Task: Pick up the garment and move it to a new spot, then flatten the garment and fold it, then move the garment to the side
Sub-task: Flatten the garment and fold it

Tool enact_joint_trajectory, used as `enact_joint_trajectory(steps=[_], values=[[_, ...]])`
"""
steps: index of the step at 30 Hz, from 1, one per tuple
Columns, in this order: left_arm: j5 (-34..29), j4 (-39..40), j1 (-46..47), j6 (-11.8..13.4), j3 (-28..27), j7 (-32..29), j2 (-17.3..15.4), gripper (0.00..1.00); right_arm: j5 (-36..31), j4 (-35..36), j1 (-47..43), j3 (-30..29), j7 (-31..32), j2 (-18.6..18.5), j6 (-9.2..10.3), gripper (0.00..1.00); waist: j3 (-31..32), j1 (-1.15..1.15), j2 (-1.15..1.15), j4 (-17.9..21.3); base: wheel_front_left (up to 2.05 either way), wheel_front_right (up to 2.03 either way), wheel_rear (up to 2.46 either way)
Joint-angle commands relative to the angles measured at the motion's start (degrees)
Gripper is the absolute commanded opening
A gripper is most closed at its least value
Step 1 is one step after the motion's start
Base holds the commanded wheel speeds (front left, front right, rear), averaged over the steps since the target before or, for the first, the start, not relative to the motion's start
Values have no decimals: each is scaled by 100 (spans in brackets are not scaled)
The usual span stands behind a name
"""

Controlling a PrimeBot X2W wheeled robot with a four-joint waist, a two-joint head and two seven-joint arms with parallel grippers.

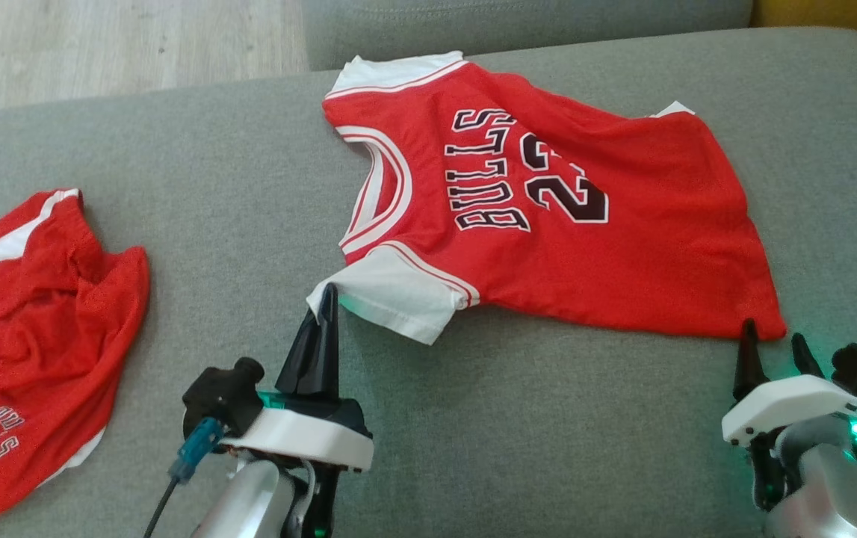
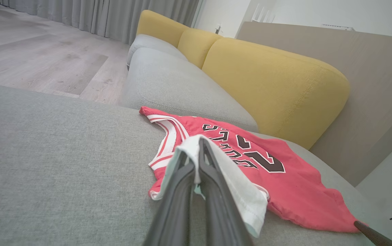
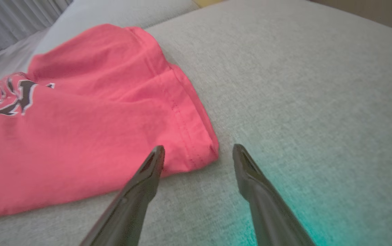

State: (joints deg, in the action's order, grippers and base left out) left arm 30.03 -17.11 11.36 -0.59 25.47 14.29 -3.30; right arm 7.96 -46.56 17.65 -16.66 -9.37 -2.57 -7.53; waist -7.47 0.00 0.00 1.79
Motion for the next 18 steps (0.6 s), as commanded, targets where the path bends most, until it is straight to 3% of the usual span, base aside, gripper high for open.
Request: enact_joint_trajectory(steps=[1,16,17,18], values=[[-65,225,117,-45,-231,70,-10,0,-27,12,256,110,-111,-31,4,100,-38,0,0,-9,0,0,0],[-259,272,152,-179,-395,71,31,0,126,-1175,937,219,-532,-31,4,100,-308,0,0,4,0,0,0],[-264,270,162,-184,-401,71,32,0,126,-1226,964,215,-540,-31,4,55,-315,0,0,3,0,0,0],[-267,268,172,-188,-408,71,33,0,123,-1270,989,204,-546,-31,4,19,-319,0,0,1,0,0,0]])
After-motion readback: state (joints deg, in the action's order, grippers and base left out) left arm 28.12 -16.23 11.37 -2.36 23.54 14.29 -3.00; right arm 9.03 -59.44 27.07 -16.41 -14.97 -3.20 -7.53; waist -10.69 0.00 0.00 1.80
